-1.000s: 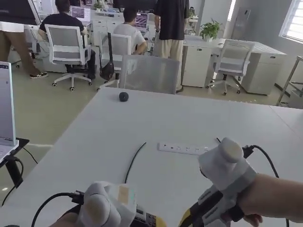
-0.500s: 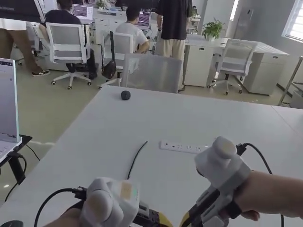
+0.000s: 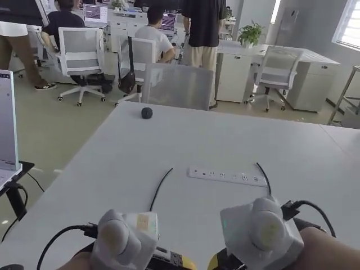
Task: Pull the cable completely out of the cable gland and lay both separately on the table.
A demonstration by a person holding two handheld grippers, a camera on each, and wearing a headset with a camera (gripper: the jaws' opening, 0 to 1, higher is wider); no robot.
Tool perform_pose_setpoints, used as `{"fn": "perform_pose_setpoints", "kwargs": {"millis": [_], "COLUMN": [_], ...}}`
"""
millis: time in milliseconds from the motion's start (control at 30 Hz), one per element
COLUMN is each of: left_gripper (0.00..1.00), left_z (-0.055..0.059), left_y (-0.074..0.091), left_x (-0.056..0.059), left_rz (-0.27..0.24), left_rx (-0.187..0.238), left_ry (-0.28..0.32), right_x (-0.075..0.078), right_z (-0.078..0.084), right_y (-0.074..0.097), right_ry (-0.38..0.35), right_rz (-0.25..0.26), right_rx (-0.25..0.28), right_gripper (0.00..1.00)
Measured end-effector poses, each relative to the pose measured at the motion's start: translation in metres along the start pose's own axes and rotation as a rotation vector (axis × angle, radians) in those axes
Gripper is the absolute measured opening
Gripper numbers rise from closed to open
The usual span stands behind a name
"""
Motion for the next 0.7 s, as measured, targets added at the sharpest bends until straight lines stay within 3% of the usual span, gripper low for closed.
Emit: {"fn": "perform_pose_setpoints", "kwargs": {"millis": [100, 167, 200, 233, 267, 300, 333, 433, 500, 700], "left_gripper": [0.15, 0.15, 0.15, 0.15, 0.15, 0.15, 0.15, 0.15, 0.15, 0.15], "left_z": [0.000, -0.002, 0.000, 0.002, 0.003, 0.003, 0.003, 0.003, 0.002, -0.004], "left_y": [0.001, 0.001, 0.001, 0.000, 0.000, 0.000, 0.000, 0.001, 0.001, 0.001], "left_x": [-0.002, -0.001, -0.001, 0.000, 0.001, 0.002, 0.003, 0.005, 0.008, 0.009], "left_rz": [-0.006, -0.007, -0.008, -0.005, -0.002, 0.000, 0.001, 0.004, 0.006, 0.005], "left_rx": [0.000, 0.004, -0.022, -0.047, -0.045, -0.037, -0.032, -0.028, -0.032, -0.032], "left_ry": [-0.005, -0.024, -0.055, -0.076, -0.077, -0.072, -0.073, -0.079, -0.094, -0.153], "right_x": [0.002, 0.004, 0.008, 0.011, 0.017, 0.021, 0.023, 0.033, 0.031, 0.031], "right_z": [0.001, 0.003, 0.006, 0.009, 0.011, 0.012, 0.011, 0.011, 0.013, 0.021], "right_y": [-0.001, 0.000, -0.001, -0.001, 0.000, 0.002, 0.004, 0.011, 0.013, 0.004], "right_ry": [0.016, 0.017, -0.005, -0.032, -0.037, -0.057, -0.125, -0.260, -0.365, -0.438], "right_rz": [-0.002, -0.004, -0.007, -0.009, -0.004, -0.019, -0.073, -0.166, -0.290, -0.422], "right_rx": [0.020, 0.004, 0.012, 0.003, -0.002, -0.001, 0.044, 0.119, 0.130, 0.105], "right_gripper": [0.09, 0.12, 0.21, 0.37, 0.44, 0.43, 0.36, 0.35, 0.31, 0.30]}}
Point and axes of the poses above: the centre of the closed fingertips' face, and the gripper's own axes: y roughly backward along the fingers, x roughly to its right, z roughly out of its underside, the point moved 7 cm from there along y, roughly backward along the fingers, and after that the axes turned 2 degrees about x, right-handed, at the moved point
